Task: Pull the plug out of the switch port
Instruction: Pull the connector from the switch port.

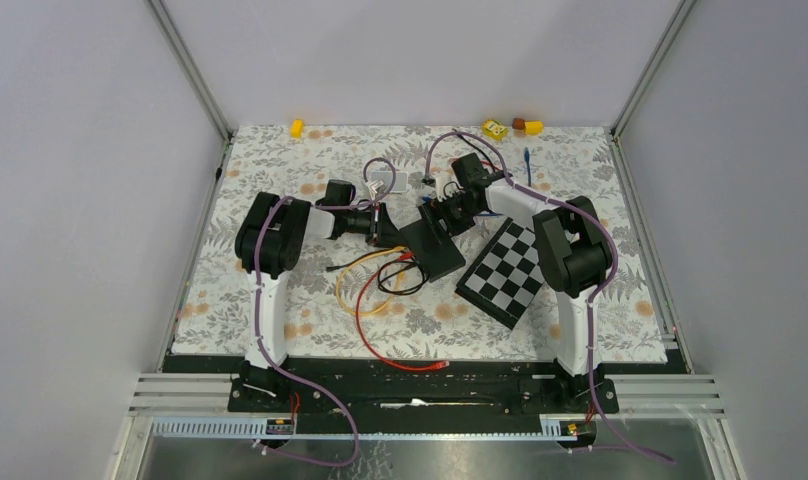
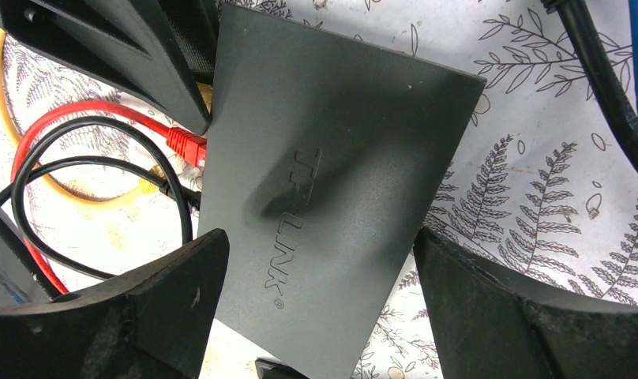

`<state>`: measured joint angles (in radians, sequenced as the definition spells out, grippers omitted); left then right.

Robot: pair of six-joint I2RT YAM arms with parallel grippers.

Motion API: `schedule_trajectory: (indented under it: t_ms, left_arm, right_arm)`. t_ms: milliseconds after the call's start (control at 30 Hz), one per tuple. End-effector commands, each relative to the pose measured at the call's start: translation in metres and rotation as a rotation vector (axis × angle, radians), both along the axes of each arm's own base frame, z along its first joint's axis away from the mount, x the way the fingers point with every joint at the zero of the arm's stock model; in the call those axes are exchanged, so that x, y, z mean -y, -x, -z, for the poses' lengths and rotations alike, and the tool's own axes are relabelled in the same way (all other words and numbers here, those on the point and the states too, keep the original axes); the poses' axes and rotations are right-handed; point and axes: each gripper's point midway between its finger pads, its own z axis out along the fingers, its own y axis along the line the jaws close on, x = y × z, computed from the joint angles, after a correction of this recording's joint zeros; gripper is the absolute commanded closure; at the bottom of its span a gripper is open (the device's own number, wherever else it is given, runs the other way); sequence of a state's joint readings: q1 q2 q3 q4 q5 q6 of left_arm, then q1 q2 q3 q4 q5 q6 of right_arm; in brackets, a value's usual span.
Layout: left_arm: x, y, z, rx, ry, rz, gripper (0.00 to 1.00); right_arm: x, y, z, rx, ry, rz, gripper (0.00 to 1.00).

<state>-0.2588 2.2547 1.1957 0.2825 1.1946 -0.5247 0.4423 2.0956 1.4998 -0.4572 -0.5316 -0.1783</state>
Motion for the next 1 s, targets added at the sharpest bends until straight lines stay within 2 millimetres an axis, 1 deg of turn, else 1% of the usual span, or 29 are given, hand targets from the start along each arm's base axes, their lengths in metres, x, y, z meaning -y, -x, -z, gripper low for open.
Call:
schedule_trajectory:
  t_ms: [0,333,500,567,667,800,967]
  left_arm:
    - [0.000,0.022,0.062,-0.093,-0.139,-0.026,0.79]
    - [-0.003,0.024,0.061,-0.053,-0.111,-0.007,0.81]
    - [-0.003,0.026,0.059,-0.046,-0.093,0.003,0.76]
    - [-0.003,0.027,0.061,-0.051,-0.094,0.002,0.76]
    - [-0.003,0.025,0.062,-0.066,-0.095,-0.006,0.78]
    - [-0.003,0.023,0.064,-0.092,-0.100,-0.020,0.84]
    - [-0.005,0.021,0.067,-0.121,-0.114,-0.039,0.92]
  right_arm:
    - [-0.016,0.016,-0.002,-0.047,-0.062,-0.041,0.07]
    - [-0.017,0.015,-0.003,-0.047,-0.065,-0.042,0.07]
    - [-0.016,0.015,0.000,-0.052,-0.062,-0.042,0.07]
    - [-0.016,0.015,0.000,-0.052,-0.061,-0.043,0.07]
    - [-0.017,0.015,0.001,-0.055,-0.064,-0.044,0.07]
    - [-0.016,0.014,-0.002,-0.042,-0.060,-0.040,0.07]
    - [-0.014,0.000,-0.015,0.043,-0.043,0.012,0.03]
